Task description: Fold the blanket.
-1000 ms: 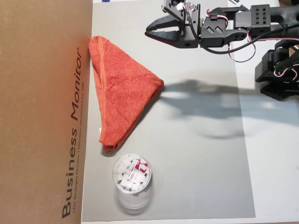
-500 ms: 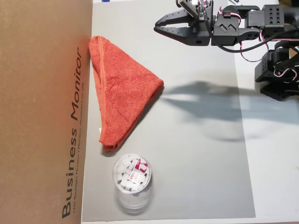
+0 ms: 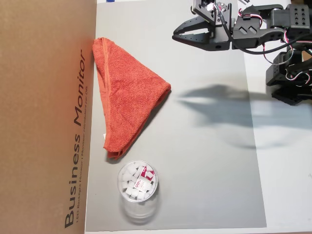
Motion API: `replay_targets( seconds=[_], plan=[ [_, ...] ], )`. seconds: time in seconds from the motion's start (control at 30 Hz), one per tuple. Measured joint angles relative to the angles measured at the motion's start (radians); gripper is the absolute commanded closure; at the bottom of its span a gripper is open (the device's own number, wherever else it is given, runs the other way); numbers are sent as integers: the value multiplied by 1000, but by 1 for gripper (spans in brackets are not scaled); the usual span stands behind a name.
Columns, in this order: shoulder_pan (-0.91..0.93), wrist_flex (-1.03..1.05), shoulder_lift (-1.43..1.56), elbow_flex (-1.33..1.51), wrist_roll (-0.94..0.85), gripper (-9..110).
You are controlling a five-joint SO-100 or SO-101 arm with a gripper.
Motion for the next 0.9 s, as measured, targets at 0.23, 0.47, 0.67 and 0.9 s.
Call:
replay_targets(
  seconds=[0.23, 0.47, 0.67, 0.9],
  plan=[
    [0, 115, 32, 0, 0, 102],
    [0, 268, 87, 0, 0, 102],
    [-12, 416, 155, 2, 0, 102],
    [-6, 460, 230, 75, 0, 102]
  ],
)
